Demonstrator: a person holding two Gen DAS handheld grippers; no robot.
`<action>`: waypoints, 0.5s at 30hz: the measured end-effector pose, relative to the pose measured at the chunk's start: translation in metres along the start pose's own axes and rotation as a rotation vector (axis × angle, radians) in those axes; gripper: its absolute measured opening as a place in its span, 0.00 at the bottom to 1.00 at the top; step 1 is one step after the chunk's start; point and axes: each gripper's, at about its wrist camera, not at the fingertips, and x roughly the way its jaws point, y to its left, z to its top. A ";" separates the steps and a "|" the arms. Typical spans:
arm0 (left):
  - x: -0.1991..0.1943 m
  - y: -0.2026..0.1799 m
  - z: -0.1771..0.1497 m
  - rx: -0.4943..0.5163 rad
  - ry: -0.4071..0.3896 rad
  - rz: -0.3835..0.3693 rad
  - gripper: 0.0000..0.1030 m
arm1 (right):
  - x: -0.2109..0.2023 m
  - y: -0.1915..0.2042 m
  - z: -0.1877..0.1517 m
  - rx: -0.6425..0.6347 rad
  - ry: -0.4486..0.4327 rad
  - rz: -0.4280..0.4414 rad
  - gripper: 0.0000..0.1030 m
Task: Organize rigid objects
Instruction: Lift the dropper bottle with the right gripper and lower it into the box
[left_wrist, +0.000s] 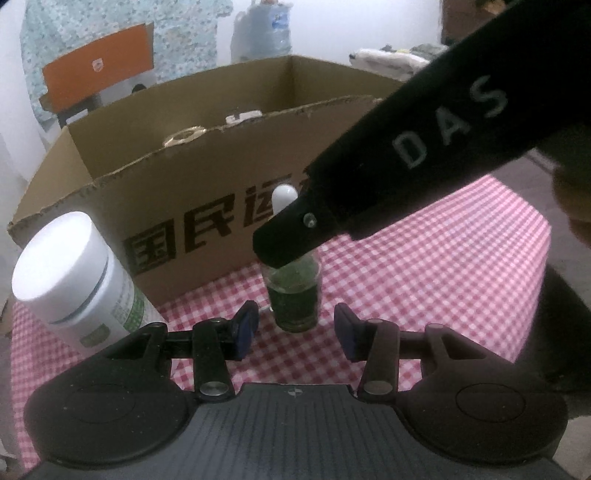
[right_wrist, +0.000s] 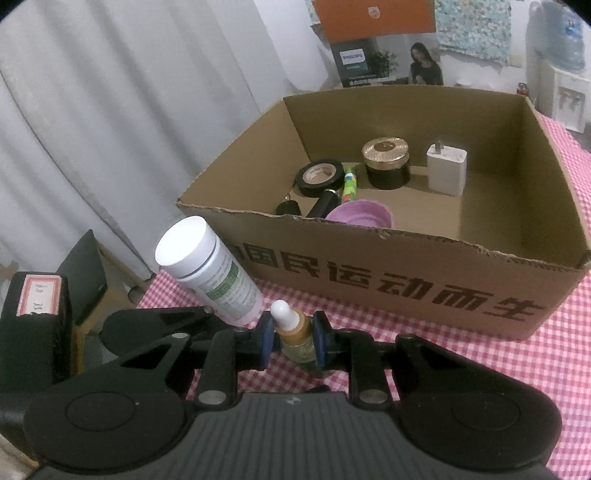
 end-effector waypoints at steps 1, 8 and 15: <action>0.002 0.001 0.001 0.002 0.005 0.007 0.44 | 0.000 0.000 0.001 0.000 -0.002 0.000 0.23; 0.008 -0.003 0.003 0.011 0.014 0.023 0.39 | 0.001 -0.004 0.003 0.018 -0.004 0.006 0.24; 0.012 -0.002 0.011 -0.012 0.020 0.018 0.36 | -0.001 -0.002 0.005 0.019 -0.011 0.006 0.24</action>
